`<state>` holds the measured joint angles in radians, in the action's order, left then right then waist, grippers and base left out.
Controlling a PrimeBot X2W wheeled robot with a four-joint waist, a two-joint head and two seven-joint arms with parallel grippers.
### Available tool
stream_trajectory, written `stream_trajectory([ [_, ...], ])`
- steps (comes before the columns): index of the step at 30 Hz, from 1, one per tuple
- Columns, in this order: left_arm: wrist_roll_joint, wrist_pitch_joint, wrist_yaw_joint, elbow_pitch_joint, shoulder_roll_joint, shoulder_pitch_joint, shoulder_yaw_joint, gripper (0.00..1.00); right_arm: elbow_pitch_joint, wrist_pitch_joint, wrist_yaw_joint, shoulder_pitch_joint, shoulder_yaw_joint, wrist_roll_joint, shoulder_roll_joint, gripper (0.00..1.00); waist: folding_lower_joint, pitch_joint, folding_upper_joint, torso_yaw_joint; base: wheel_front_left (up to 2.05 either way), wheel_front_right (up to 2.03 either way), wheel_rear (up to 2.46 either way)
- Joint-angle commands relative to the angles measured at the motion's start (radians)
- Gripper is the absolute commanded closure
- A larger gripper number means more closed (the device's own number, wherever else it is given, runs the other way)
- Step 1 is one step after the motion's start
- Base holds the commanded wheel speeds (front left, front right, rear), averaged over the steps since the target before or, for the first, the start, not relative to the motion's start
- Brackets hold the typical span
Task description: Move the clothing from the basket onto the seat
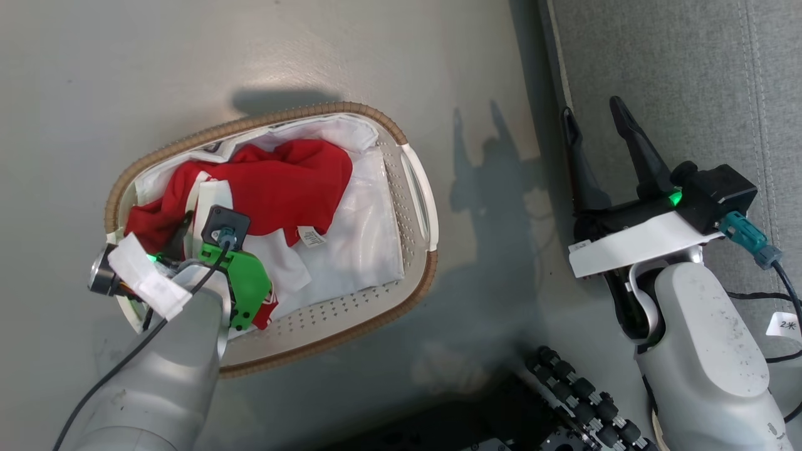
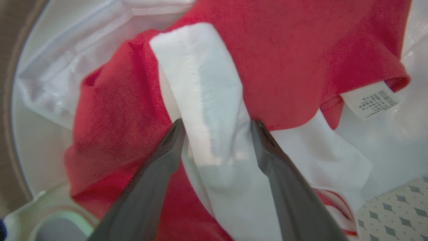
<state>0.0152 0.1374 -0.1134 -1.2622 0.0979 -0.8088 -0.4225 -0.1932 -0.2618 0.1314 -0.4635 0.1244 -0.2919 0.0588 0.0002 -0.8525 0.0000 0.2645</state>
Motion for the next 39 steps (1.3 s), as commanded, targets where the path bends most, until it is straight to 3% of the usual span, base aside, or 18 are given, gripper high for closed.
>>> stream_trajectory([
  [1, 0.014, -0.022, -0.007, -0.006, 0.013, -0.022, -0.011, 0.00, 0.002, -0.004, -0.001, -0.010, 0.002, -0.002, -0.002, 0.00, -0.0002, -0.017, 0.0000, 0.006, 0.00, 0.00, 0.00],
  [11, 0.074, -0.056, 0.048, -0.020, 0.005, -0.085, -0.105, 0.00, 0.009, -0.004, -0.001, -0.028, 0.028, -0.021, -0.007, 0.00, -0.0002, -0.060, 0.0000, 0.020, 0.00, 0.00, 0.00],
  [12, 0.074, -0.058, 0.052, -0.021, 0.005, -0.089, -0.108, 0.15, 0.008, -0.004, -0.001, -0.030, 0.031, -0.024, -0.007, 0.00, -0.0002, -0.062, 0.0000, 0.021, 0.00, 0.00, 0.00],
  [13, 0.072, -0.058, 0.053, -0.022, 0.006, -0.091, -0.109, 1.00, 0.007, -0.004, -0.001, -0.032, 0.032, -0.029, -0.007, 0.00, -0.0002, -0.063, 0.0000, 0.023, 0.00, 0.00, 0.00],
  [24, 0.021, 0.045, 0.077, -0.025, 0.005, -0.021, -0.105, 1.00, -0.012, -0.004, -0.001, -0.031, 0.027, -0.042, -0.007, 0.00, -0.0002, 0.033, 0.0000, 0.028, 0.00, 0.00, 0.00],
  [32, -0.055, 0.117, 0.106, -0.003, -0.032, 0.080, -0.074, 1.00, -0.044, -0.004, -0.001, 0.007, 0.030, -0.029, -0.006, 0.00, -0.0002, 0.192, 0.0000, -0.006, 0.00, 0.00, 0.00],
  [39, -0.113, 0.128, 0.123, 0.113, -0.046, 0.187, -0.077, 1.00, -0.075, -0.004, -0.001, 0.060, 0.007, -0.007, -0.006, 0.00, -0.0002, 0.345, 0.0000, -0.067, 0.00, 0.00, 0.00],
])
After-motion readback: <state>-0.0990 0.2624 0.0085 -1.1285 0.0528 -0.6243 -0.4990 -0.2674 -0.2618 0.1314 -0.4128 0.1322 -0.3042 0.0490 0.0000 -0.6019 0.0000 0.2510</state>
